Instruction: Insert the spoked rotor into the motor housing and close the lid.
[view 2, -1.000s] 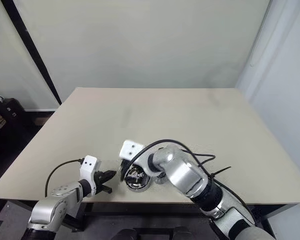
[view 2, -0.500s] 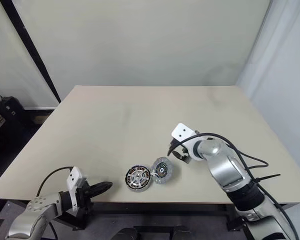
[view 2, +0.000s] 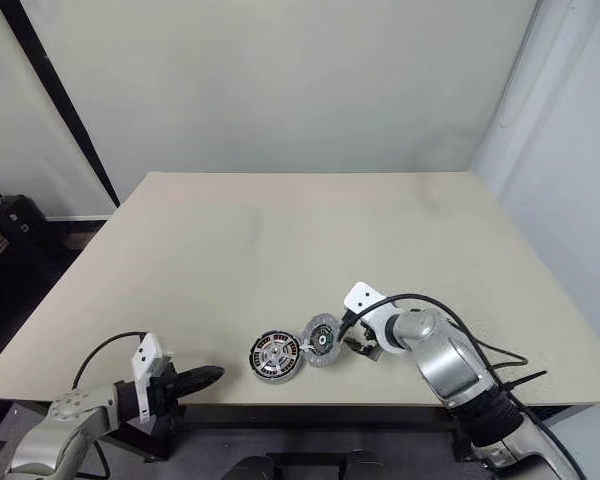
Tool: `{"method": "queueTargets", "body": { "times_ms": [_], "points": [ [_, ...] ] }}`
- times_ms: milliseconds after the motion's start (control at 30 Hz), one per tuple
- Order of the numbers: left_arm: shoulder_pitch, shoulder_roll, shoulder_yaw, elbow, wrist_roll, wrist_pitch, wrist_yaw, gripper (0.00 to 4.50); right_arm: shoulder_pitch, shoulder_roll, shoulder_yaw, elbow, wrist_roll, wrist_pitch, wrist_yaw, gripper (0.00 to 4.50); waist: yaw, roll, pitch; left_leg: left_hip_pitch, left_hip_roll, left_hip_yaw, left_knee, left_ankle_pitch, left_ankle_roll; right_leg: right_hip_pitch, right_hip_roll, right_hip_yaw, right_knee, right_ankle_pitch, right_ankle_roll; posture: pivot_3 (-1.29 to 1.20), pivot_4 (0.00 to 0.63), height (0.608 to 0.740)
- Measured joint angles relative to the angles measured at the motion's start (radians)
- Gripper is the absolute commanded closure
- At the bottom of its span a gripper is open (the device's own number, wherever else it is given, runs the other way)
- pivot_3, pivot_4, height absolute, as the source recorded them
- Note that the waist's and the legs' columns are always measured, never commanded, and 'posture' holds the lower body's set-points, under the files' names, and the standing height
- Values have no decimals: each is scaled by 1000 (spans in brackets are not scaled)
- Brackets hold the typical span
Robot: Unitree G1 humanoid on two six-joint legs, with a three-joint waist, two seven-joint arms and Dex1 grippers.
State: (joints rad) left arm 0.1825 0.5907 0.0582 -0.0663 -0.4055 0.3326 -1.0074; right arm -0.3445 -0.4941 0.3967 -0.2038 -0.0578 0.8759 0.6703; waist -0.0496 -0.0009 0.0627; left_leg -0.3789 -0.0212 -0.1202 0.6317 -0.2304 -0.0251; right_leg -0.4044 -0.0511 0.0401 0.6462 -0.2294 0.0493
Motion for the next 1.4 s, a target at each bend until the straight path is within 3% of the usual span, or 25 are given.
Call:
{"method": "queueTargets", "body": {
  "times_ms": [267,533,733,1133,1400],
  "points": [
    [1,0,-7,-1,10,-2,4,4500,5,198,-14,-86,62,130,-83,46,0,0,0,1,0,0,0,0,0,0,0,0,1,0,0,0,0,740],
    [6,-1,-10,-25,13,-4,16,4500,5,305,92,-1,57,98,-161,46,0,0,0,2,0,0,0,0,0,-1,0,0,1,1,-1,0,0,740],
    [22,-1,-10,-55,13,-5,28,4500,5,293,104,43,59,0,-146,46,0,0,0,2,0,0,1,0,0,0,1,0,1,1,-1,0,0,740],
    [29,-2,-11,-55,13,-6,32,4500,-65,156,95,91,201,-215,207,46,0,0,0,3,1,0,3,0,0,3,1,0,2,1,-1,0,0,740],
    [12,-2,-17,-55,13,-7,29,4500,-91,172,144,234,163,-337,245,46,0,0,0,3,0,0,6,0,0,2,1,1,7,1,-1,0,0,740]
  ]
}}
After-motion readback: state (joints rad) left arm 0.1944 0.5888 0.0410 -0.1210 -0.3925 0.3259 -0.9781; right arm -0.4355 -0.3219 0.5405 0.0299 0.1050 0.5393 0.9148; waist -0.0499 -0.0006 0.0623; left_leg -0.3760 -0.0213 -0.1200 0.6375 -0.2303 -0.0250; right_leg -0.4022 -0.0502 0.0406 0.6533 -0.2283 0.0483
